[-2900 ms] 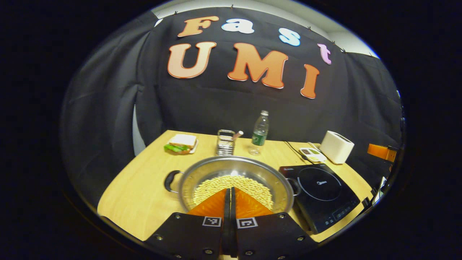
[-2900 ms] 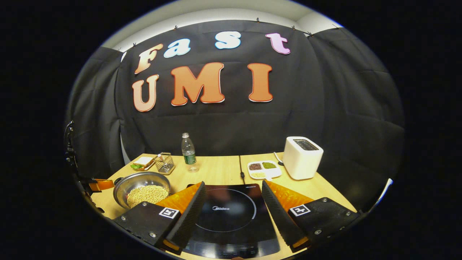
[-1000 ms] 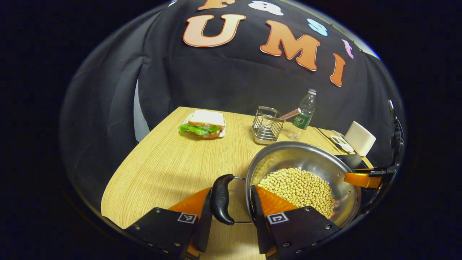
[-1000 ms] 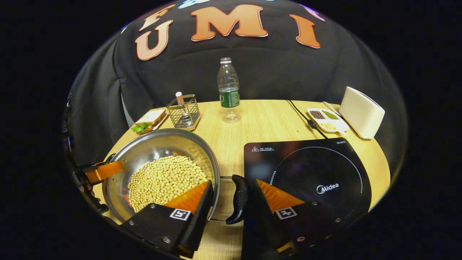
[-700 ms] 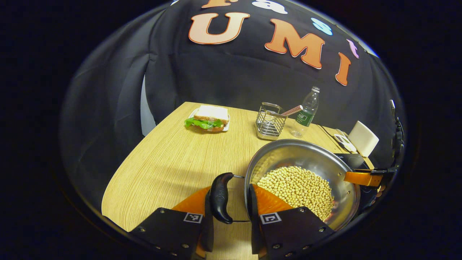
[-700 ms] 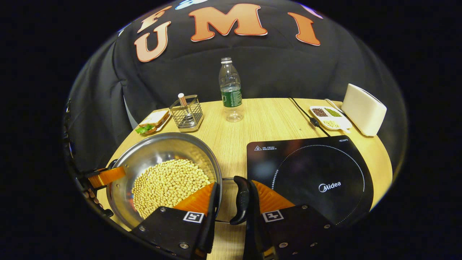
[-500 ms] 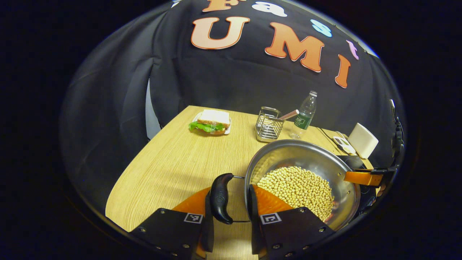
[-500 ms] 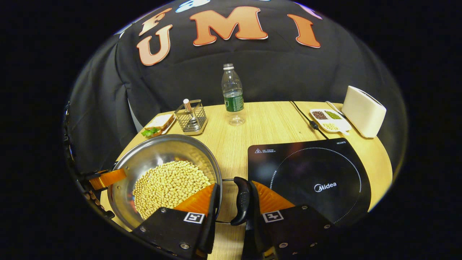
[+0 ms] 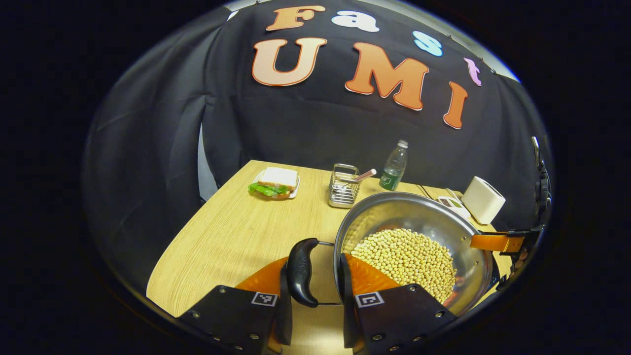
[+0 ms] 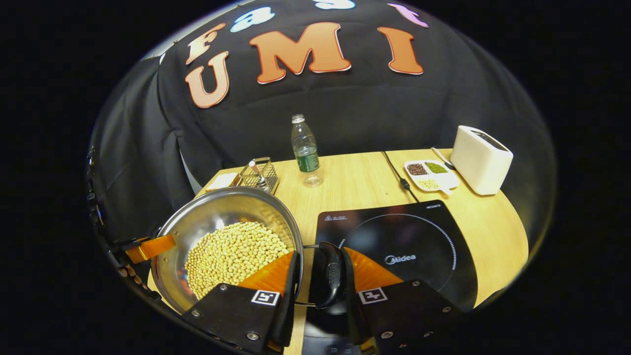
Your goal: First push the handle of the pot to place it horizontally, then grasp the pot with both hands and set it on the induction cooktop.
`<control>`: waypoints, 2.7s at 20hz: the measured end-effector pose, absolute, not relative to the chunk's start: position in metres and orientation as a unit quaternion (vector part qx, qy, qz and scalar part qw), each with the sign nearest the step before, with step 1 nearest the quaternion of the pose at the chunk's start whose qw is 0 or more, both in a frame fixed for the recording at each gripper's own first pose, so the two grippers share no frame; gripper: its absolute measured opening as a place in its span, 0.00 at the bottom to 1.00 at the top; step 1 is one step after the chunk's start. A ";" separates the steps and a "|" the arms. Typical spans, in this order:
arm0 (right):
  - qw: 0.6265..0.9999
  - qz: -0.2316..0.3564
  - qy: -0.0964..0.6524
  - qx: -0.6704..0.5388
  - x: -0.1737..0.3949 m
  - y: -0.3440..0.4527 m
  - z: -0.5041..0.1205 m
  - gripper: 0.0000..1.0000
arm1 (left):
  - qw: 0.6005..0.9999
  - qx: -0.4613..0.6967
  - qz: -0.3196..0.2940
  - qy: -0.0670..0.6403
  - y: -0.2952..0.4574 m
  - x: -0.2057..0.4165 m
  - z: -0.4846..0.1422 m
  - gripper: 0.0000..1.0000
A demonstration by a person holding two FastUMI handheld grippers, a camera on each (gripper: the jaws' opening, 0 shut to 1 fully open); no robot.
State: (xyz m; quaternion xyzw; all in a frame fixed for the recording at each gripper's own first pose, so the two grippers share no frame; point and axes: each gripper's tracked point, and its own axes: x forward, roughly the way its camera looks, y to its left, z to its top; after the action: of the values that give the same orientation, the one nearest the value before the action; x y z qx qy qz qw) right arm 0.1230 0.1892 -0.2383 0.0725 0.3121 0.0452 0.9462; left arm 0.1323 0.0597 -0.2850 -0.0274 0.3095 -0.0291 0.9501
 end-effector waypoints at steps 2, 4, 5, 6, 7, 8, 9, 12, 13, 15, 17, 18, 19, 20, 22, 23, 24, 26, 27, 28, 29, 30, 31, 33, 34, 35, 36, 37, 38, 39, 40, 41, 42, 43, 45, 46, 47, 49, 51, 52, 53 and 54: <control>0.946 0.036 0.315 0.070 0.119 0.170 -0.233 0.44 | 0.951 -0.026 -0.034 0.307 0.039 0.135 -0.279 0.42; 0.947 0.024 0.313 0.069 0.116 0.147 -0.227 0.44 | 0.949 -0.029 -0.045 0.310 0.015 0.134 -0.275 0.41; 0.948 0.019 0.309 0.070 0.115 0.137 -0.223 0.44 | 0.949 -0.031 -0.050 0.310 0.004 0.134 -0.275 0.43; 0.949 0.014 0.307 0.069 0.115 0.126 -0.219 0.43 | 0.949 -0.030 -0.056 0.309 -0.007 0.135 -0.273 0.41; 0.949 0.009 0.306 0.070 0.111 0.116 -0.217 0.43 | 0.948 -0.030 -0.061 0.310 -0.017 0.133 -0.271 0.43; 0.950 0.006 0.305 0.072 0.109 0.107 -0.214 0.43 | 0.948 -0.029 -0.066 0.310 -0.026 0.132 -0.269 0.43; 0.950 0.003 0.304 0.074 0.107 0.099 -0.214 0.43 | 0.948 -0.028 -0.069 0.309 -0.036 0.132 -0.268 0.43; 0.949 -0.006 0.305 0.082 0.102 0.075 -0.215 0.43 | 0.948 -0.018 -0.078 0.309 -0.061 0.131 -0.264 0.41; 0.949 -0.008 0.305 0.084 0.101 0.069 -0.216 0.43 | 0.947 -0.018 -0.080 0.310 -0.070 0.130 -0.264 0.41; 0.948 -0.014 0.306 0.089 0.096 0.055 -0.216 0.44 | 0.946 -0.017 -0.086 0.313 -0.086 0.129 -0.264 0.41; 0.948 -0.020 0.304 0.091 0.092 0.041 -0.217 0.43 | 0.945 -0.015 -0.091 0.315 -0.101 0.127 -0.265 0.41; 0.948 -0.023 0.305 0.093 0.092 0.034 -0.218 0.43 | 0.944 -0.013 -0.094 0.316 -0.109 0.127 -0.266 0.41; 0.947 -0.025 0.306 0.095 0.091 0.027 -0.221 0.43 | 0.943 -0.013 -0.096 0.317 -0.116 0.127 -0.267 0.43; 0.946 -0.028 0.307 0.097 0.090 0.022 -0.221 0.43 | 0.942 -0.011 -0.098 0.319 -0.123 0.128 -0.268 0.43; 0.946 -0.033 0.308 0.099 0.087 0.011 -0.221 0.43 | 0.941 -0.009 -0.104 0.323 -0.137 0.130 -0.272 0.42; 0.945 -0.035 0.308 0.100 0.087 0.004 -0.223 0.43 | 0.940 -0.007 -0.107 0.324 -0.144 0.130 -0.274 0.42; 0.945 -0.038 0.308 0.102 0.086 -0.002 -0.224 0.43 | 0.939 -0.006 -0.110 0.325 -0.150 0.130 -0.276 0.41; 0.943 -0.045 0.311 0.108 0.084 -0.013 -0.226 0.43 | 0.937 -0.003 -0.114 0.330 -0.163 0.131 -0.280 0.42; 0.942 -0.048 0.314 0.110 0.082 -0.018 -0.229 0.44 | 0.936 -0.002 -0.116 0.332 -0.170 0.132 -0.283 0.42; 0.941 -0.050 0.315 0.111 0.081 -0.024 -0.231 0.44 | 0.935 -0.002 -0.119 0.334 -0.176 0.132 -0.285 0.42; 0.940 -0.053 0.317 0.110 0.081 -0.029 -0.233 0.44 | 0.934 -0.002 -0.122 0.336 -0.183 0.132 -0.288 0.42; 0.940 -0.057 0.319 0.110 0.081 -0.037 -0.234 0.44 | 0.932 -0.003 -0.125 0.340 -0.189 0.132 -0.292 0.42; 0.939 -0.060 0.320 0.108 0.080 -0.042 -0.235 0.44 | 0.930 -0.004 -0.128 0.344 -0.194 0.132 -0.297 0.42; 0.938 -0.066 0.323 0.106 0.079 -0.053 -0.238 0.44 | 0.927 -0.005 -0.133 0.350 -0.203 0.135 -0.308 0.41; 0.937 -0.069 0.325 0.107 0.080 -0.057 -0.241 0.44 | 0.926 -0.007 -0.135 0.353 -0.206 0.135 -0.313 0.42; 0.936 -0.071 0.327 0.109 0.080 -0.061 -0.244 0.44 | 0.925 -0.008 -0.137 0.355 -0.211 0.136 -0.316 0.42; 0.935 -0.073 0.330 0.110 0.080 -0.066 -0.246 0.44 | 0.924 -0.009 -0.139 0.357 -0.215 0.137 -0.319 0.42; 0.934 -0.075 0.332 0.110 0.081 -0.069 -0.249 0.44 | 0.923 -0.009 -0.140 0.359 -0.220 0.136 -0.322 0.42; 0.933 -0.077 0.335 0.110 0.081 -0.073 -0.252 0.44 | 0.922 -0.008 -0.142 0.361 -0.223 0.136 -0.325 0.42; 0.932 -0.079 0.336 0.111 0.081 -0.078 -0.255 0.44 | 0.920 -0.007 -0.144 0.364 -0.230 0.136 -0.328 0.42; 0.931 -0.081 0.339 0.112 0.081 -0.081 -0.258 0.44 | 0.919 -0.006 -0.146 0.367 -0.234 0.136 -0.332 0.42; 0.929 -0.083 0.343 0.112 0.082 -0.082 -0.262 0.44 | 0.917 -0.006 -0.147 0.371 -0.239 0.135 -0.336 0.43; 0.927 -0.084 0.346 0.113 0.080 -0.084 -0.265 0.44 | 0.916 -0.006 -0.148 0.374 -0.243 0.135 -0.339 0.43; 0.926 -0.086 0.349 0.115 0.079 -0.086 -0.266 0.44 | 0.914 -0.005 -0.148 0.377 -0.244 0.135 -0.342 0.43; 0.924 -0.086 0.354 0.117 0.076 -0.088 -0.271 0.44 | 0.911 -0.005 -0.150 0.383 -0.247 0.136 -0.349 0.43; 0.925 -0.086 0.351 0.118 0.077 -0.090 -0.270 0.44 | 0.912 -0.007 -0.151 0.382 -0.248 0.136 -0.348 0.43; 0.925 -0.087 0.350 0.118 0.076 -0.091 -0.269 0.44 | 0.911 -0.010 -0.152 0.383 -0.248 0.135 -0.350 0.42; 0.925 -0.084 0.352 0.113 0.076 -0.089 -0.270 0.47 | 0.909 -0.015 -0.154 0.388 -0.247 0.133 -0.353 0.43; 0.927 -0.075 0.350 0.115 0.072 -0.087 -0.266 0.54 | 0.911 -0.010 -0.158 0.381 -0.245 0.133 -0.348 0.51; 0.931 -0.080 0.338 0.114 0.073 -0.090 -0.259 0.57 | 0.914 -0.005 -0.153 0.375 -0.241 0.135 -0.343 0.54; 0.934 -0.085 0.328 0.110 0.074 -0.095 -0.253 0.59 | 0.918 -0.002 -0.136 0.371 -0.232 0.137 -0.339 0.61; 0.937 -0.094 0.320 0.101 0.073 -0.099 -0.245 0.60 | 0.920 -0.007 -0.125 0.371 -0.225 0.136 -0.337 0.70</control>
State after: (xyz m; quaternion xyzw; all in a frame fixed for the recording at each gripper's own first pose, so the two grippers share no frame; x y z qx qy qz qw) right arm 0.0732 -0.0993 -0.2448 0.1010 0.3196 -0.0942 0.9374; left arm 0.1363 -0.2247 -0.3365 -0.0067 0.3709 -0.1254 0.9201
